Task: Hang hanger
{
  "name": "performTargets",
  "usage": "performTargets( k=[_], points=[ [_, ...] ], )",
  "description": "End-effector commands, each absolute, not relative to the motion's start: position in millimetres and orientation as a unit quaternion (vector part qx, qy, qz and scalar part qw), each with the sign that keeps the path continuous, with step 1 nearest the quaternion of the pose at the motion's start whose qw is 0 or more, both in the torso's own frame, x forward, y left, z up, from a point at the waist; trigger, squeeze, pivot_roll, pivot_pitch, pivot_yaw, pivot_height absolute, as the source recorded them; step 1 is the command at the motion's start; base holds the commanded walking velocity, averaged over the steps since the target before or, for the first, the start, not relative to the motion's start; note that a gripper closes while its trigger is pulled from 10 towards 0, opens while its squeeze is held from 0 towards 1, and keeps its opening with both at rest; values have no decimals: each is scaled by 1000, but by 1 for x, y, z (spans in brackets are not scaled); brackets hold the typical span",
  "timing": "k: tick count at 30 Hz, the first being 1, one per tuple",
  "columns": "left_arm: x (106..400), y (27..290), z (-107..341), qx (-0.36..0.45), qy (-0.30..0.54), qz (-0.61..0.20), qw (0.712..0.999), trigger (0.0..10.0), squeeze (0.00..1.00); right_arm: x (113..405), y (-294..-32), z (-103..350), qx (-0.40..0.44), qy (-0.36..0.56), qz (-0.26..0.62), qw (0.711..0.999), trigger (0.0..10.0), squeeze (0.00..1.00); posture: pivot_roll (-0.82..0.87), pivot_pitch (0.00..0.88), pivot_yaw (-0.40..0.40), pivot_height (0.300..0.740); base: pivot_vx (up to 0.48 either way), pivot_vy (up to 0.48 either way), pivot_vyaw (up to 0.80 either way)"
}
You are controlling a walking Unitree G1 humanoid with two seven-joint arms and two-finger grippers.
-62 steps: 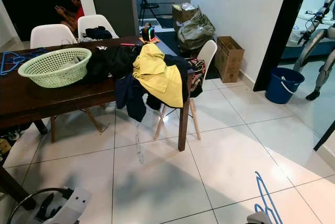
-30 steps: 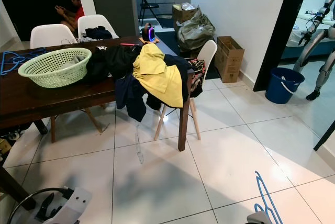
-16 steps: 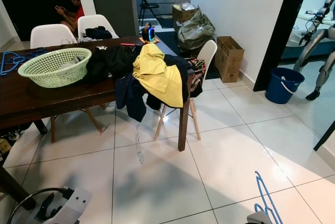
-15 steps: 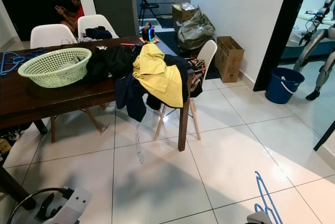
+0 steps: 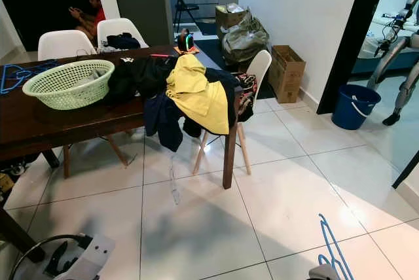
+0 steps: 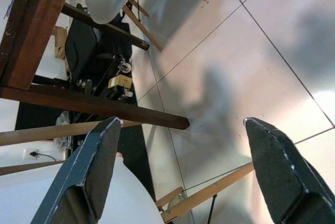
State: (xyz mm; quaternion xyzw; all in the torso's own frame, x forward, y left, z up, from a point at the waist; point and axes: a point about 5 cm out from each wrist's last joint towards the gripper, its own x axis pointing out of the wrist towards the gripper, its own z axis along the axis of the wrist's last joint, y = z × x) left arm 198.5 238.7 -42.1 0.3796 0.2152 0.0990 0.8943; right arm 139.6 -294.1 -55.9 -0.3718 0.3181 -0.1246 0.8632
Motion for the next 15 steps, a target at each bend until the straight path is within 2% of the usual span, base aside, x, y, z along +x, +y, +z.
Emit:
performTargets(
  k=[1, 15],
  points=[
    [198, 237, -44, 384, 221, 94, 892, 10000, 0, 140, -298, -55, -371, 324, -131, 860, 10000, 0, 7, 0, -17, 740, 0, 0, 0],
    [198, 236, -44, 384, 221, 94, 892, 10000, 0, 139, -298, -55, -371, 325, -131, 860, 10000, 0, 7, 0, -19, 740, 0, 0, 0]
  ],
)
